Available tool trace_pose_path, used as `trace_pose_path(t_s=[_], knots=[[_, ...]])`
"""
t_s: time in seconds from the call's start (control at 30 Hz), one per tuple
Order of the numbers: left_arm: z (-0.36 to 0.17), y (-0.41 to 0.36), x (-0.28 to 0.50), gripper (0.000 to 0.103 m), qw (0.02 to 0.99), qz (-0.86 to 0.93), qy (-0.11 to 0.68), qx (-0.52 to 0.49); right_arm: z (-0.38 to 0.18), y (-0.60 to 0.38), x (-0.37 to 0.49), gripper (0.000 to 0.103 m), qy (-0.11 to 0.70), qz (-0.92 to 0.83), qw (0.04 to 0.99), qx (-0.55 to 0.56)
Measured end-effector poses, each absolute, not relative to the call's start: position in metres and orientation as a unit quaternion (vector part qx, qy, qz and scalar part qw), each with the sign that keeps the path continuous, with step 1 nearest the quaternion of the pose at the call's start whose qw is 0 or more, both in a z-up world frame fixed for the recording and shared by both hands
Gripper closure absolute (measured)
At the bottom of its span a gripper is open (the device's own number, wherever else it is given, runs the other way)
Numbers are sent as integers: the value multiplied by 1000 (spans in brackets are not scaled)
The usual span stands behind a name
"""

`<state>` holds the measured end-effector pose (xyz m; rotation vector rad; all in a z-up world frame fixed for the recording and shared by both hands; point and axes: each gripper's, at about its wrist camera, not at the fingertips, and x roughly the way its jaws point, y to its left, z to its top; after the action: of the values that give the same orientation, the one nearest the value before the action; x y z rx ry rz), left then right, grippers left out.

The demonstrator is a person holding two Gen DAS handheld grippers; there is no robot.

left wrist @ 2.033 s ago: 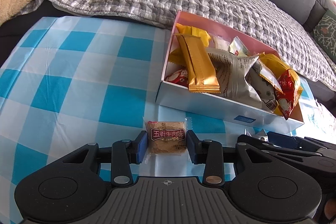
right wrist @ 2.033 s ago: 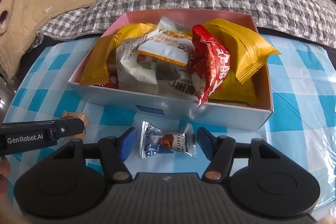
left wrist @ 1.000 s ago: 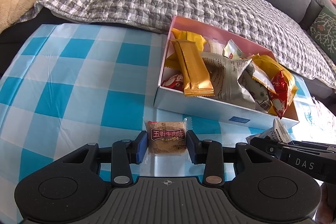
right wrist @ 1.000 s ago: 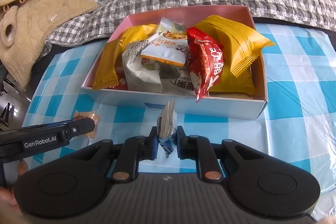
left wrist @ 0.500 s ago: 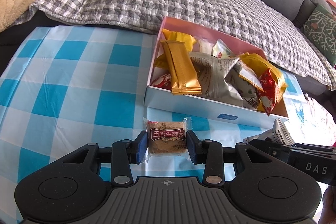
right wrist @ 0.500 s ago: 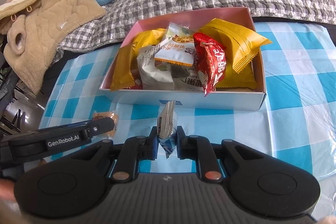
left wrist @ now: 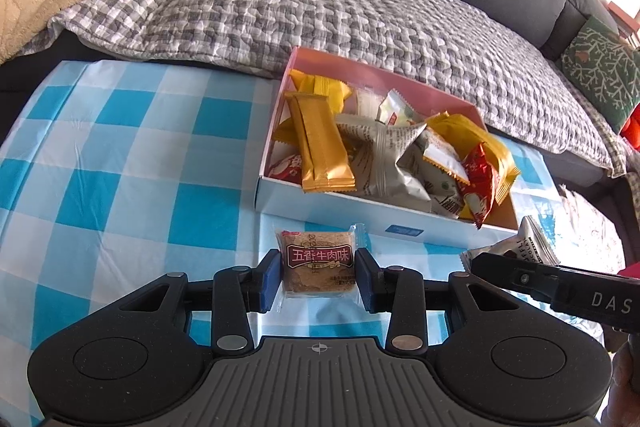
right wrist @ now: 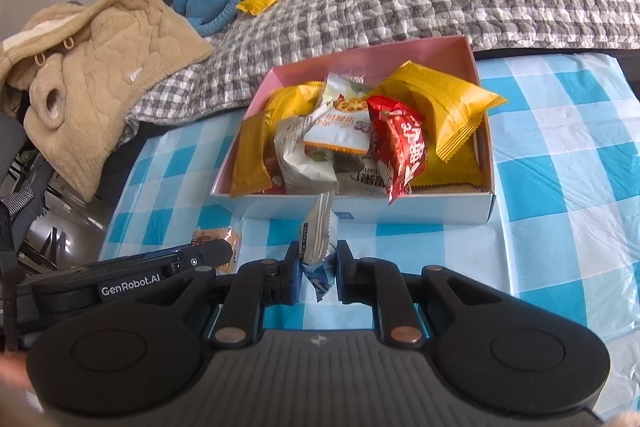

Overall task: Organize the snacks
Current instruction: 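Carry the cake packet and candy over the pink box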

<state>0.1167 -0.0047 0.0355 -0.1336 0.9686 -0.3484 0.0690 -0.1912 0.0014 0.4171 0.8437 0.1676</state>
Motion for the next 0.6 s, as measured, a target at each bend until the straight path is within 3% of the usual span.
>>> trace_pose_path(t_s=[0.6], knots=[[56,-10,116,66,879,-188,430,-82,14,-240,61,88,363,36,896,253]])
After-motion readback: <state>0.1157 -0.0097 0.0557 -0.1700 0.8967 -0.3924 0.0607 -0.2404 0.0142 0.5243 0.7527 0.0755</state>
